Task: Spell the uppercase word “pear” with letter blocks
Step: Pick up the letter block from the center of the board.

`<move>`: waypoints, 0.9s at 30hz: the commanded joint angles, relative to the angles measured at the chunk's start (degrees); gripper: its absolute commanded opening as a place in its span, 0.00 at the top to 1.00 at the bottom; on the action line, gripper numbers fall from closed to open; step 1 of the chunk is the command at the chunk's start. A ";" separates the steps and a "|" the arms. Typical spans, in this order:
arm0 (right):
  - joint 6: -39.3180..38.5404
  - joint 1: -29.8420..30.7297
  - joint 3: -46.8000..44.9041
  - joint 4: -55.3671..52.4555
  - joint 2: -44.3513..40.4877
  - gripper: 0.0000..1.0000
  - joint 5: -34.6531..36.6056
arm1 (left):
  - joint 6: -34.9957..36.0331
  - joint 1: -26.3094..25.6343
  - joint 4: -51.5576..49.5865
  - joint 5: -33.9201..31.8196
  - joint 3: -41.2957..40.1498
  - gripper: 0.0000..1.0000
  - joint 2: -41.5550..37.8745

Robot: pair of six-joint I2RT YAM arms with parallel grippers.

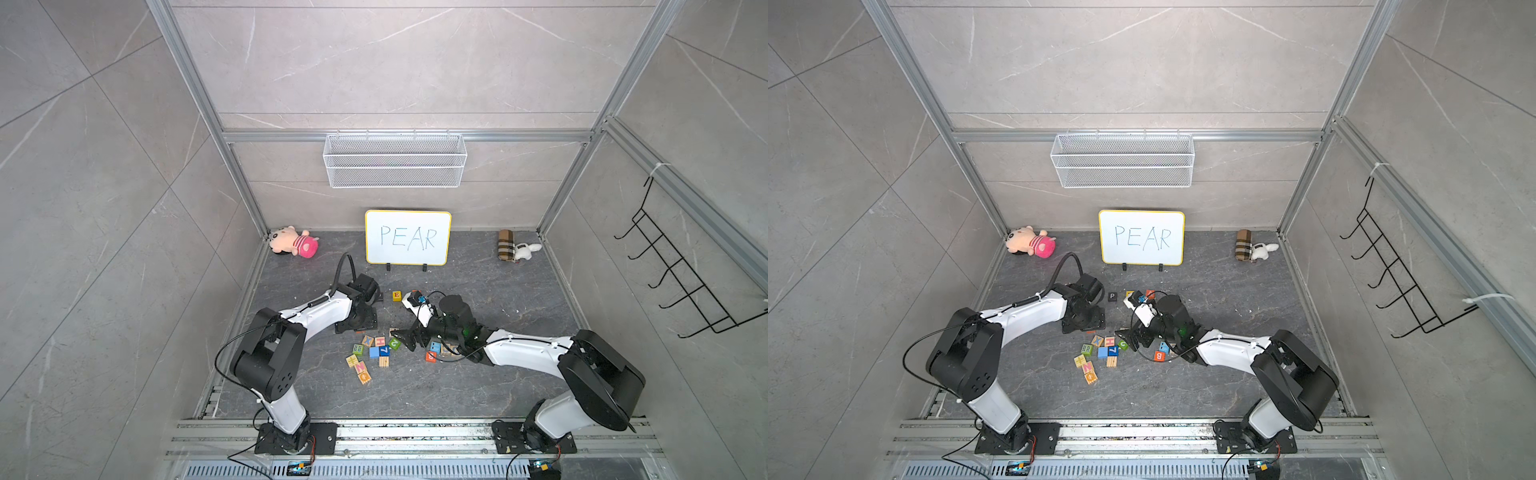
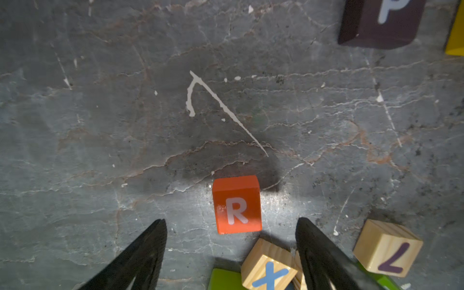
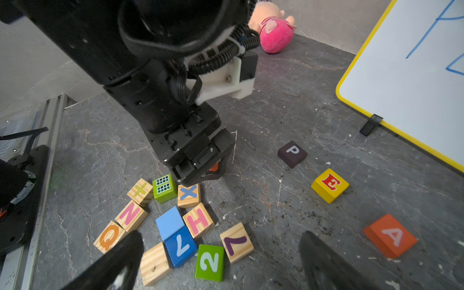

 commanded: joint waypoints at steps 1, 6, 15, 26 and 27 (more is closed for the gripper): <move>-0.30 0.48 1.16 -1.13 -1.00 0.01 -0.46 | -1.12 -0.73 0.30 -1.53 2.29 0.17 1.70; -0.27 0.94 1.57 -1.51 -0.69 0.01 -1.20 | -1.17 -0.59 2.51 -1.00 1.77 0.21 4.11; -0.54 1.37 2.41 -3.06 -0.26 0.01 -0.68 | -1.58 -0.64 2.19 -0.52 1.54 0.43 4.66; -0.79 1.86 2.50 -3.96 -1.09 0.01 -0.84 | -1.35 -0.71 2.19 -0.59 1.20 0.59 3.44; -0.81 1.93 2.50 -3.91 -1.08 0.01 -0.84 | -1.34 -0.65 2.30 -0.59 1.08 0.60 3.35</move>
